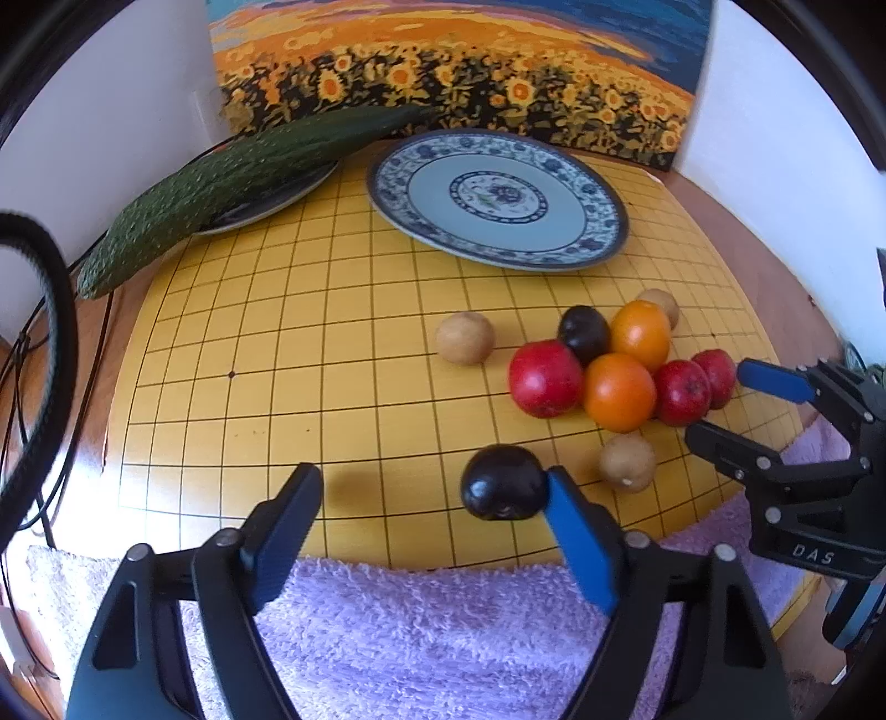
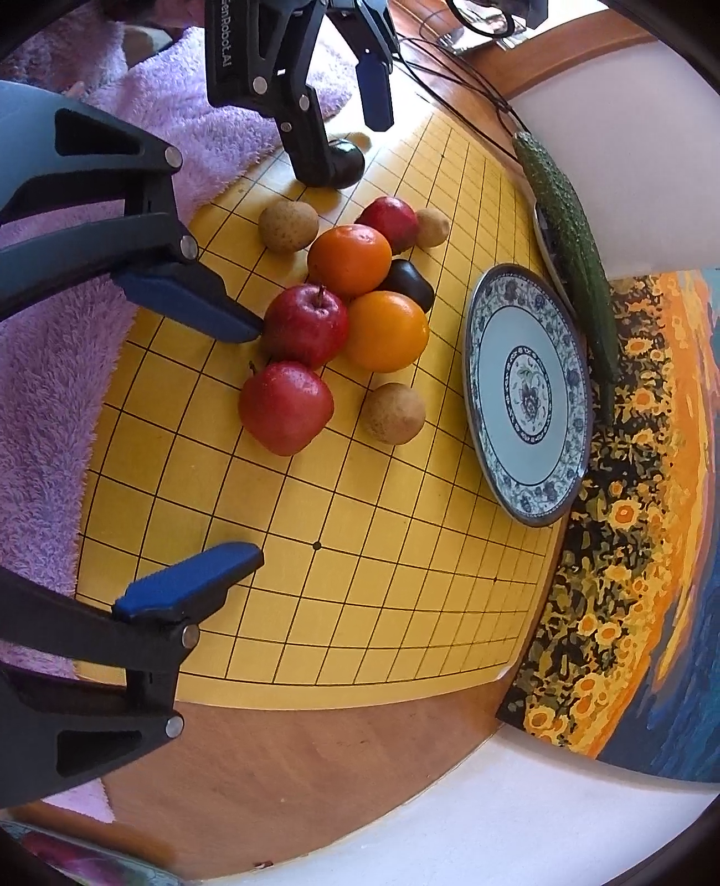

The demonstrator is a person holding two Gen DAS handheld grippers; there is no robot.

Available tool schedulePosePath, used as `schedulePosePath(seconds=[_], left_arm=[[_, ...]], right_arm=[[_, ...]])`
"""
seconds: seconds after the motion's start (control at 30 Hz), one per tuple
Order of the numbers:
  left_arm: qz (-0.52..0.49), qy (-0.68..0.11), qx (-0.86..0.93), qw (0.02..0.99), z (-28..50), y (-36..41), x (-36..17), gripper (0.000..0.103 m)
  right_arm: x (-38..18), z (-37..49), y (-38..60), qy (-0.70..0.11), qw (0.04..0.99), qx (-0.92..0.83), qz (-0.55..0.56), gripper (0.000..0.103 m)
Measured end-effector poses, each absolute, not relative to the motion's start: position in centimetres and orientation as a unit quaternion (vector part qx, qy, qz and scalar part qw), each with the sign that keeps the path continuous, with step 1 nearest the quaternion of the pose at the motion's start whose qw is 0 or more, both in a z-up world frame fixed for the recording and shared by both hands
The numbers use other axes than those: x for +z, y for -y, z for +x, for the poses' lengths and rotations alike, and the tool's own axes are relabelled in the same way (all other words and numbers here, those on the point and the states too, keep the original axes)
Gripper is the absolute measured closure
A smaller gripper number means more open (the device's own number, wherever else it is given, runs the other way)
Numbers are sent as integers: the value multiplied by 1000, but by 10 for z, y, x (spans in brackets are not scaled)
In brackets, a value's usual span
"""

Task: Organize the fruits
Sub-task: 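Close the left gripper on the dark plum while the right gripper grasps a red apple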

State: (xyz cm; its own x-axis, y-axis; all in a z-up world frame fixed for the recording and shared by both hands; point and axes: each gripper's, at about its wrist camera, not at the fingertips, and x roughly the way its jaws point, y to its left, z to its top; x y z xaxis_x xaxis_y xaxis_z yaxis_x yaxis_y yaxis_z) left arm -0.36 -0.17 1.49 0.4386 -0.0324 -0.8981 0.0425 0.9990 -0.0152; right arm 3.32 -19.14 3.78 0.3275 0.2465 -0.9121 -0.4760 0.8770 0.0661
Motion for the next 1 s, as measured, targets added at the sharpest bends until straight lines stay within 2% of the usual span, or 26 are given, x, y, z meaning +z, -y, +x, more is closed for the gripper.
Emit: schedulePosePath(seconds=[0.23,0.43,0.67,1.0], left_arm=[[0,-529,-52,847,-5,7,16,48],[-7,-526,-66,848,-6,9,19,62],[-7,-522,-69,850,-6,9,22,71],[-15,-521,-64,851,-7,4,26,72]], right_arm=[[38,33,193,-530,807,237,-104,40],[38,35,190,-524,807,251,-108,46],[39,36,188,-522,800,277,-107,66],[45,30,190,-512,803,286,-105,67]])
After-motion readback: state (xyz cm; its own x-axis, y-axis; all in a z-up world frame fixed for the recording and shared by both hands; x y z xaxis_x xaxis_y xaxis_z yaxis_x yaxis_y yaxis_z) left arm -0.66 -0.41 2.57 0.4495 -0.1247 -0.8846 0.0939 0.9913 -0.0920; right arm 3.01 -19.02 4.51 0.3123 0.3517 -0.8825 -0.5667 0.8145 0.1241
